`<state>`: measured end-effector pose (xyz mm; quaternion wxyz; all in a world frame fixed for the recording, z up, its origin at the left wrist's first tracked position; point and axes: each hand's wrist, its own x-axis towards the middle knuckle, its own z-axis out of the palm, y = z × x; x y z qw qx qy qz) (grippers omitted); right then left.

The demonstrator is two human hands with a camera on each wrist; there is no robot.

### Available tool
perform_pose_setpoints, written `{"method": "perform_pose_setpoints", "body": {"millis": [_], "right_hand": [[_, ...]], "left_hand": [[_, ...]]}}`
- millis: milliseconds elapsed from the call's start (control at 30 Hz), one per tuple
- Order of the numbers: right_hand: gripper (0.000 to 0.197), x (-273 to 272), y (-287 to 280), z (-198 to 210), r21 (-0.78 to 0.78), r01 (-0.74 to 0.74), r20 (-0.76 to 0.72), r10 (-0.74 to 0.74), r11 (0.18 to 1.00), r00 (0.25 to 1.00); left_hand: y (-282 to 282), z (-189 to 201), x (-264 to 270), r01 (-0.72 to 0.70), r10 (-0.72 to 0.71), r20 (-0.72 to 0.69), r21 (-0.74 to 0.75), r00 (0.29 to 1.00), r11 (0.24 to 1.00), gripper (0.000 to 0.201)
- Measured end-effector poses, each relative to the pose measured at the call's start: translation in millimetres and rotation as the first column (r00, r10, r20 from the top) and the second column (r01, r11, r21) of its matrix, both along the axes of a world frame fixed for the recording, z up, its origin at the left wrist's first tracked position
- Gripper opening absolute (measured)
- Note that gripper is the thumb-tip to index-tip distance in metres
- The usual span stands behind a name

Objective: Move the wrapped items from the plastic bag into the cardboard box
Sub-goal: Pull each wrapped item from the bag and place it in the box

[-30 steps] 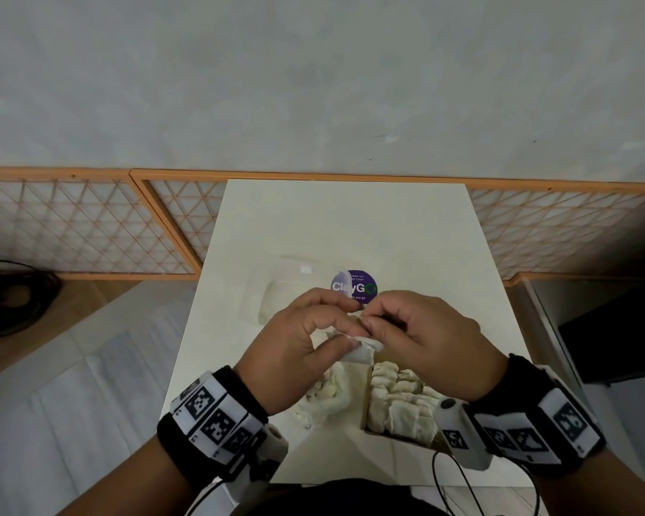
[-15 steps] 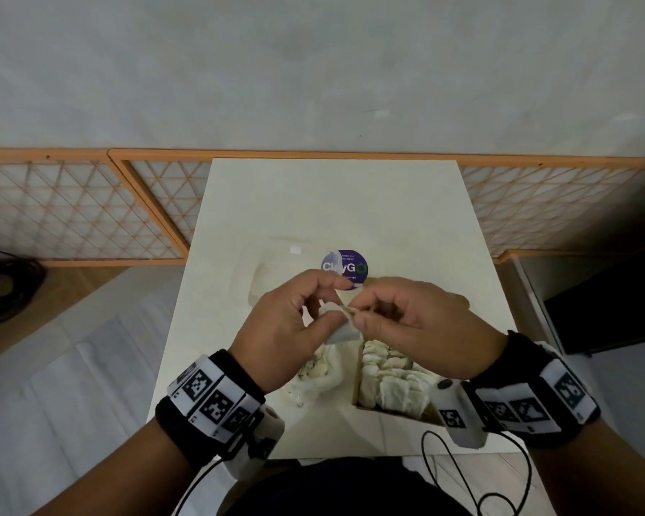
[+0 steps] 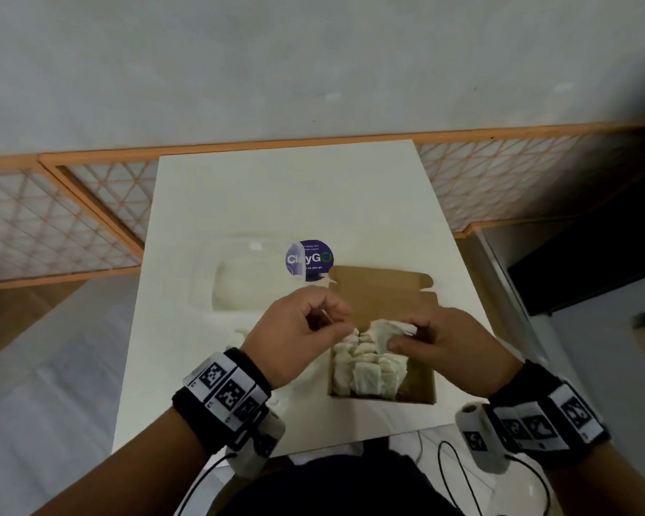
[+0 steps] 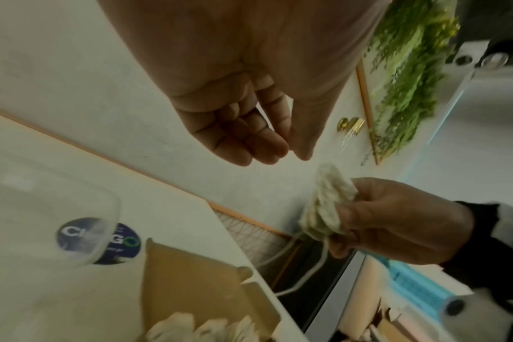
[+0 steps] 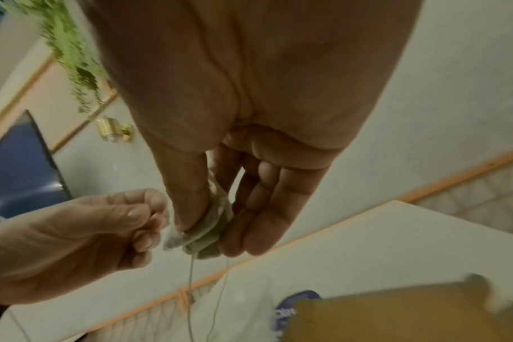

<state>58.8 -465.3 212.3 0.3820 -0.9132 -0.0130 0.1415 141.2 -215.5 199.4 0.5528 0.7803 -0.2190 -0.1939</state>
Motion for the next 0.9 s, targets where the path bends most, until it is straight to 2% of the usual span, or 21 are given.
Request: {"method": "perform_pose_setpoints", "body": {"millis": [67, 233, 333, 467, 633, 767, 900], "right_hand": [[0.023, -15.5, -21.1, -20.4, -0.113, 0.055, -0.047, -0.061, 0.992, 0.997], [0.005, -45.9, -48.4, -82.0, -0.236, 0.067, -0.203, -0.117, 0.969, 0.972], [0.006, -50.9, -50.6, -120.0, -0.306, 0.081, -0.286, -0.173, 0.949, 0.942], [0.012, -41.4, -47.8, -151.7, -0.443, 0.15, -0.263, -0.288, 0.884, 0.921], [0.02, -22.7, -48.8, -168.8, -0.463, 0.361, -0.13, -0.465, 0.809, 0.876], [0.024, -12.7, -48.5, -177.2, -0.465, 0.439, -0.185, -0.57, 0.768, 0.801], [0.012, -7.2, -43.0, -179.3, -0.439, 0.498, -0.172, -0.614, 0.748, 0.77]], "left_hand": [[7.7, -14.9, 2.9, 0.001, 0.001, -0.026, 0.097, 1.0, 0.995, 0.012], [37.3, -54.2, 6.9, -0.008, 0.034, -0.083, 0.289, 0.996, 0.957, 0.009], [51.2, -70.3, 6.5, 0.0, 0.03, -0.079, 0.356, 0.996, 0.934, 0.009], [62.7, -85.7, 3.2, 0.01, 0.036, -0.092, 0.456, 0.995, 0.89, 0.008], [71.9, -98.5, 1.1, 0.022, 0.047, -0.13, 0.481, 0.99, 0.876, 0.007], [73.8, -105.2, 1.4, 0.026, 0.062, -0.149, 0.526, 0.987, 0.85, 0.006], [75.9, -109.2, 0.6, 0.04, 0.06, -0.16, 0.56, 0.985, 0.827, 0.006]]}}
